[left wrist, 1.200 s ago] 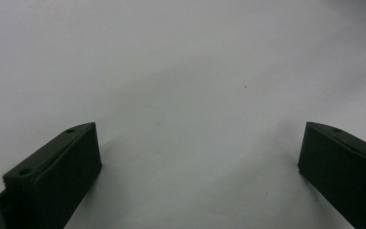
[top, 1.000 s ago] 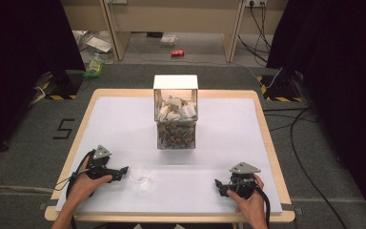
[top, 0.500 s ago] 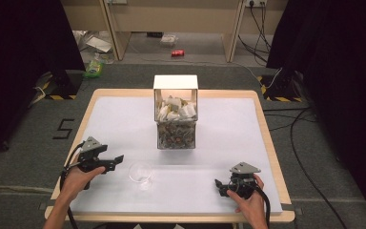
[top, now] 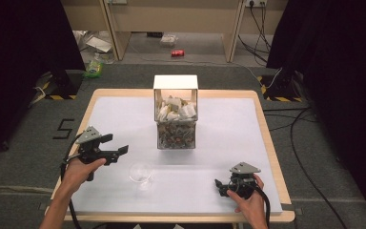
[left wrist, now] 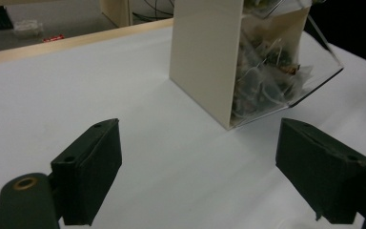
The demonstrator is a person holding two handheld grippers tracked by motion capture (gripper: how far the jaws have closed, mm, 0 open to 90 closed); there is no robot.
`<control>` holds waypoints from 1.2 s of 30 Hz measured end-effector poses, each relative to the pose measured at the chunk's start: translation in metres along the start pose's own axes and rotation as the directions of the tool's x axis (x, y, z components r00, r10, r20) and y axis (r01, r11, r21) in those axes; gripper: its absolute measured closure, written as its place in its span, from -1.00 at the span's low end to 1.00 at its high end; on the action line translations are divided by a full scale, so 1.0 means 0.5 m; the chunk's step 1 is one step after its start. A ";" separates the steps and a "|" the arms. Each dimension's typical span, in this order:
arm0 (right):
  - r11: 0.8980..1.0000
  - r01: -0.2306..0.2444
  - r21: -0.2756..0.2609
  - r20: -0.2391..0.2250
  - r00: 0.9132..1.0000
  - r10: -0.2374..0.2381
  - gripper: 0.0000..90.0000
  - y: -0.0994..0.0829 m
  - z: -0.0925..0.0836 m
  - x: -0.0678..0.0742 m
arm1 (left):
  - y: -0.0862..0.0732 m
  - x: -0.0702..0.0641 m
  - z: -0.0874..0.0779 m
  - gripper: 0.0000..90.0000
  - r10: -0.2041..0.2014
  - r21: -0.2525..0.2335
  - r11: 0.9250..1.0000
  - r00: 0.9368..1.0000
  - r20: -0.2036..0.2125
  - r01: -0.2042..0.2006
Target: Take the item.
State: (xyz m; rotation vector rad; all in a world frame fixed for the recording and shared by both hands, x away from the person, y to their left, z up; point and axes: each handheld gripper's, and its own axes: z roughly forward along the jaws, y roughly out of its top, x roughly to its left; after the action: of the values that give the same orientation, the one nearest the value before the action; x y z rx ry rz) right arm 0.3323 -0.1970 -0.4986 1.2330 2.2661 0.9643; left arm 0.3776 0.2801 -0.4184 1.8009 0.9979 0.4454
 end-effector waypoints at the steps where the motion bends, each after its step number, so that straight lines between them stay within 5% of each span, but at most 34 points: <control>1: 1.000 -0.001 0.000 0.001 1.000 0.001 -0.71 0.000 0.000 0.000 | 0.014 -0.008 -0.004 -0.65 -0.002 -0.019 1.000 1.000 0.020 0.002; 18: 1.000 0.001 0.000 0.000 1.000 -0.001 -0.71 0.000 0.000 0.000 | 0.110 -0.074 -0.013 -0.50 0.026 -0.102 0.995 0.988 0.150 -0.011; 25: 1.000 0.001 0.000 0.000 1.000 -0.001 -0.71 0.000 0.000 0.000 | 0.156 -0.114 0.010 -0.45 0.068 -0.105 0.993 0.977 0.200 -0.048; 36: 1.000 0.007 0.000 0.000 1.000 -0.007 -0.71 0.000 0.000 -0.001 | 0.209 -0.159 0.039 -0.41 0.130 -0.116 0.988 0.967 0.222 -0.106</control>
State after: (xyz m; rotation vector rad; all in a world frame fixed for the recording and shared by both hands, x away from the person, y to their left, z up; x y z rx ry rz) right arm 0.3326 -0.1973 -0.4987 1.2243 2.2684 0.9616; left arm 0.3885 0.1878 -0.3238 1.7778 0.6990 0.3463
